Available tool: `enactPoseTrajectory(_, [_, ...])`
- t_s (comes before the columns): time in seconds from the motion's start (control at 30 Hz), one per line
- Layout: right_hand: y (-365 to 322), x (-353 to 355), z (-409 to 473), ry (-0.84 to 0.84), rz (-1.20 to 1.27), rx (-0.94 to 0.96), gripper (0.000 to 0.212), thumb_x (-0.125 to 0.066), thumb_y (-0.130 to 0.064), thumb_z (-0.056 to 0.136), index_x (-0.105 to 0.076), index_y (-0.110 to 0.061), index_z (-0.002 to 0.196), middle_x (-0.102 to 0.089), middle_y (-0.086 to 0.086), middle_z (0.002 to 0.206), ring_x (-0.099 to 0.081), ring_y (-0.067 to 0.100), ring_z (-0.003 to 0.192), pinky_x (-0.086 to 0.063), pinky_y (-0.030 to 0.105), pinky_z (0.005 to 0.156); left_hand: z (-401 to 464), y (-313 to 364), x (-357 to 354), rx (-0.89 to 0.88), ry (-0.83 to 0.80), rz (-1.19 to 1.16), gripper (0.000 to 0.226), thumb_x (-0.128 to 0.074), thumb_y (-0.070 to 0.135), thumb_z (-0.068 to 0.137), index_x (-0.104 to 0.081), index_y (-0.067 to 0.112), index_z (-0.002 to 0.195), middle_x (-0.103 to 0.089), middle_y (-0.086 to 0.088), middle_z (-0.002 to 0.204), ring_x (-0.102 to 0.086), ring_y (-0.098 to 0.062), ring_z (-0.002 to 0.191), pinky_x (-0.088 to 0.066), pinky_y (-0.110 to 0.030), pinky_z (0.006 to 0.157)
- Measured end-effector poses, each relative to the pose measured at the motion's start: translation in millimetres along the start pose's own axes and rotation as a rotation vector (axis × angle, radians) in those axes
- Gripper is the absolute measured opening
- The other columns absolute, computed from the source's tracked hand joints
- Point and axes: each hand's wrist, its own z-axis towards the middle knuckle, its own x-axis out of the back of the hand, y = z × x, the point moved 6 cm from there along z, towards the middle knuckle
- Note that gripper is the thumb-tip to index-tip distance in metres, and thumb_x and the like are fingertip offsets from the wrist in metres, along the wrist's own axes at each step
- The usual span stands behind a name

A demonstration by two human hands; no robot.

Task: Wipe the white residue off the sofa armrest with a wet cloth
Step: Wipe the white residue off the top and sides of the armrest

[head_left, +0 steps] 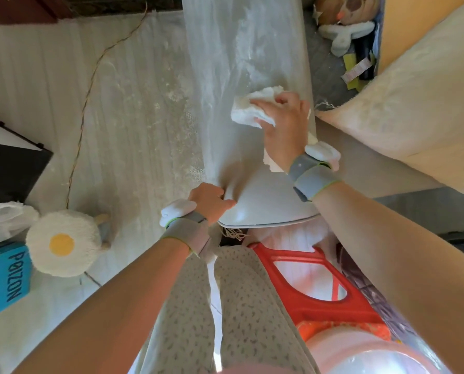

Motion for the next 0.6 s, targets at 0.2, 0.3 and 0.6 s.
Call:
enactPoseTrajectory(0.2, [-12, -9, -96, 0.063, 0.012, 0.322, 0.053, -0.055, 0.002, 0.062, -0.068, -0.025, 0.105, -0.051, 0.007, 0.111, -0.035, 0.026, 0.098, -0.046, 0.045, 0.075, -7, -24, -1, 0.078, 0.008, -0.512, 0.022, -0.057, 0.022, 0.054, -0.073, 0.021, 0.07, -0.064, -0.014, 0.074, -0.056, -0.023, 0.071, -0.052, -0.047, 0.087])
enactPoseTrajectory(0.3, [-17, -31, -127, 0.002, -0.075, 0.443, 0.051, -0.06, 0.003, 0.058, -0.068, -0.026, 0.099, -0.04, 0.0, 0.109, -0.036, 0.026, 0.098, -0.035, 0.039, 0.075, -4, -36, -3, 0.088, -0.013, -0.573, 0.021, -0.06, 0.016, 0.066, -0.076, 0.027, 0.076, -0.065, -0.016, 0.077, -0.057, -0.025, 0.074, -0.052, -0.038, 0.082])
enactPoseTrajectory(0.6, [-48, -53, -74, -0.086, -0.308, 0.227, 0.039, -0.046, -0.012, 0.064, -0.064, -0.028, 0.095, -0.055, 0.01, 0.114, -0.032, 0.027, 0.102, -0.024, 0.037, 0.076, -17, -43, -19, 0.213, -0.164, -0.867, 0.029, -0.043, -0.006, 0.093, -0.059, 0.003, 0.115, -0.058, -0.014, 0.095, -0.061, -0.026, 0.09, -0.05, -0.026, 0.08])
